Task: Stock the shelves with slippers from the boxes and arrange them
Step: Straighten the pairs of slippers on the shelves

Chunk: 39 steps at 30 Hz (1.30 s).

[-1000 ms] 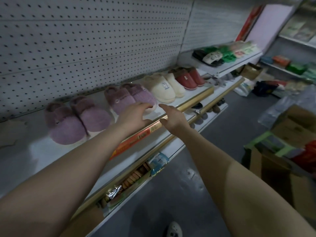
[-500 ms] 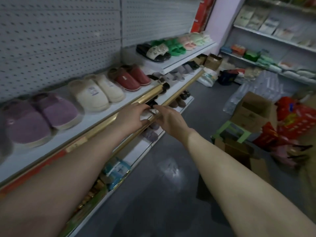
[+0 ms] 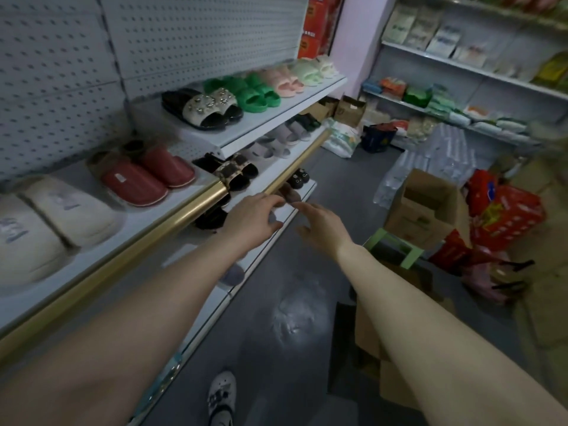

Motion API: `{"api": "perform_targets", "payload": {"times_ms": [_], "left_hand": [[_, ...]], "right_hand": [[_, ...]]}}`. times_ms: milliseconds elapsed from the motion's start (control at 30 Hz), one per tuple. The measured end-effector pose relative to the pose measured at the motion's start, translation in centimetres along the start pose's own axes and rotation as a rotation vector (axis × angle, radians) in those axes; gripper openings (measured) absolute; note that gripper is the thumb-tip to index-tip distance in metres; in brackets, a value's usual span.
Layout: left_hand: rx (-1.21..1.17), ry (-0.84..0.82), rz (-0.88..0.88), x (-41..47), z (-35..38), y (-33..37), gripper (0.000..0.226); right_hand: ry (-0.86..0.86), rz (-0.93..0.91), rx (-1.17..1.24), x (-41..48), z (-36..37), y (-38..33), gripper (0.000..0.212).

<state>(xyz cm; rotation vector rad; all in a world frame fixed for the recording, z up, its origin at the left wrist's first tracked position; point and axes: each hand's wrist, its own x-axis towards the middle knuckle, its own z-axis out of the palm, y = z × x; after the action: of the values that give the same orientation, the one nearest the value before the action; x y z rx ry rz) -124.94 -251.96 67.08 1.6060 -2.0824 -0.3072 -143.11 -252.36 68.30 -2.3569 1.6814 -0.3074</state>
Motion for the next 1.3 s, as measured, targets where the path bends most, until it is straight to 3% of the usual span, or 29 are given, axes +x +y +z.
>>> {"api": "perform_targets", "payload": {"times_ms": [367, 567, 933, 1300], "left_hand": [[-0.035, -0.077, 0.070, 20.9, 5.3, -1.7, 0.047], [-0.044, -0.132, 0.091, 31.9, 10.7, -0.4, 0.042], [-0.019, -0.081, -0.102, 51.7, 20.4, 2.8, 0.046], [0.034, -0.049, -0.128, 70.0, 28.5, 4.8, 0.055]], "right_hand": [[0.078, 0.106, 0.044, 15.6, -2.3, 10.2, 0.055], [0.051, 0.125, 0.012, 23.4, -3.4, 19.2, 0.050], [-0.074, -0.027, 0.000, 40.2, -8.3, 37.9, 0.053], [-0.106, -0.057, 0.025, 56.1, -10.5, 53.0, 0.053]]}}
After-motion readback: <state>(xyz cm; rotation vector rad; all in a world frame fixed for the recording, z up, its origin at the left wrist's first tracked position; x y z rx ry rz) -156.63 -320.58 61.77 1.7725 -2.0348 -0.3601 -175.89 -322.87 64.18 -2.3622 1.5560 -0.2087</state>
